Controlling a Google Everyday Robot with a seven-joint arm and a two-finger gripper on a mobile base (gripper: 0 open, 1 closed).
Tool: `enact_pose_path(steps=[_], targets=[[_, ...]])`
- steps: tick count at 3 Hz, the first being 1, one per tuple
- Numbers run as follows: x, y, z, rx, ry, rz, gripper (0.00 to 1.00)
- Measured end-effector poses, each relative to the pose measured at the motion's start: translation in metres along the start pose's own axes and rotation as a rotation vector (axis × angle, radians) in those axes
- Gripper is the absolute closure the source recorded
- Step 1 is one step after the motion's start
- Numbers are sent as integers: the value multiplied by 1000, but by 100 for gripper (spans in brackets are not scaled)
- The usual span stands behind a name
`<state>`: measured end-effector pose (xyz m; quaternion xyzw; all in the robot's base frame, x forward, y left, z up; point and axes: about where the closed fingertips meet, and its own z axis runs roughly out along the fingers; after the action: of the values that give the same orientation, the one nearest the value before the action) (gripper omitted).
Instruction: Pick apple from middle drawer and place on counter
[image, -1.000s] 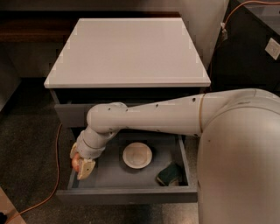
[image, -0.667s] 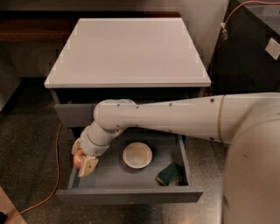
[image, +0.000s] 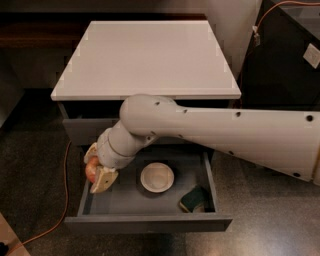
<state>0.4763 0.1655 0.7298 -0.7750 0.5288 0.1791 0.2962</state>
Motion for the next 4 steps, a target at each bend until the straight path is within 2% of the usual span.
enact_pose_path(steps=[1,3,4], targets=[[-7,-5,-32,0,-20,33,100],[-5,-33,-107,9,-32,122,100],[-6,-33,-107,9,-32,121,100]])
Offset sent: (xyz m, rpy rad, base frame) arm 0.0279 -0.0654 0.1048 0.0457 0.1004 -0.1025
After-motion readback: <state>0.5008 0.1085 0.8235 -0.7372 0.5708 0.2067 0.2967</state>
